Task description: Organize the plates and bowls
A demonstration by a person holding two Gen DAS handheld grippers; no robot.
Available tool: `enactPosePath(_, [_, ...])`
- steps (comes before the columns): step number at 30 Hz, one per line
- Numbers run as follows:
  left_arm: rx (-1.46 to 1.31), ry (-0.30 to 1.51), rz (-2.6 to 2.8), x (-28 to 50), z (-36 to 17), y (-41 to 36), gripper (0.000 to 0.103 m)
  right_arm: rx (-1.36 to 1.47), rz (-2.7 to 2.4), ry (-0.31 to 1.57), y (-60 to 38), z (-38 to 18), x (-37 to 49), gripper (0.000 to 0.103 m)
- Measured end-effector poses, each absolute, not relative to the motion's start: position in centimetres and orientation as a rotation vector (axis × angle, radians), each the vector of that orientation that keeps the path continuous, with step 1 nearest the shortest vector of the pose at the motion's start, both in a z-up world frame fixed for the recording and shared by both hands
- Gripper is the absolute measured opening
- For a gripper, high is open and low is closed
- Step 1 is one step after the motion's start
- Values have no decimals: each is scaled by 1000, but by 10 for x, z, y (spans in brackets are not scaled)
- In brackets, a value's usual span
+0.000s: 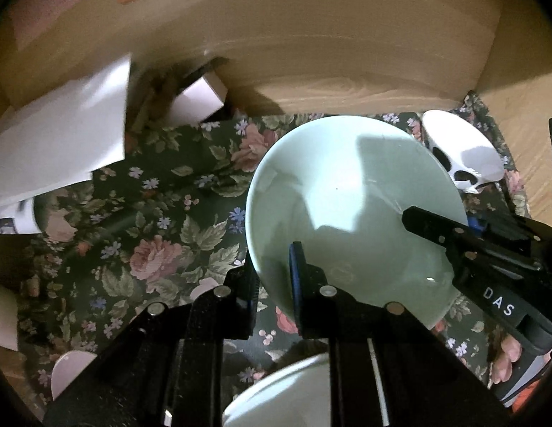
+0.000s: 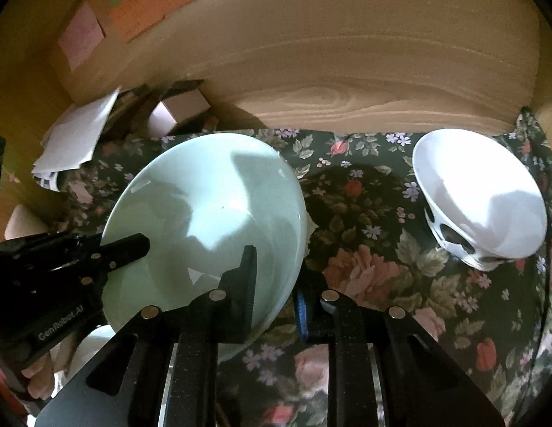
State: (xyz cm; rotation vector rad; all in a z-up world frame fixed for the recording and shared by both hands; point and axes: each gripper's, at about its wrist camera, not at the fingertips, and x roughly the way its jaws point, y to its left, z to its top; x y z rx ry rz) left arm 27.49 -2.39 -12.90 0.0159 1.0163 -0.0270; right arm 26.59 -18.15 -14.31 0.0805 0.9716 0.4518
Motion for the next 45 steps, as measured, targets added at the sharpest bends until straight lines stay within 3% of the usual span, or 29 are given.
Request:
enactPosePath(22, [-48, 910, -39, 191, -87, 2, 16, 48, 459, 869, -160, -98, 192, 17])
enactPosePath(45, [-143, 861, 76, 102, -80, 89, 16, -5, 610, 833, -73, -92, 143, 17])
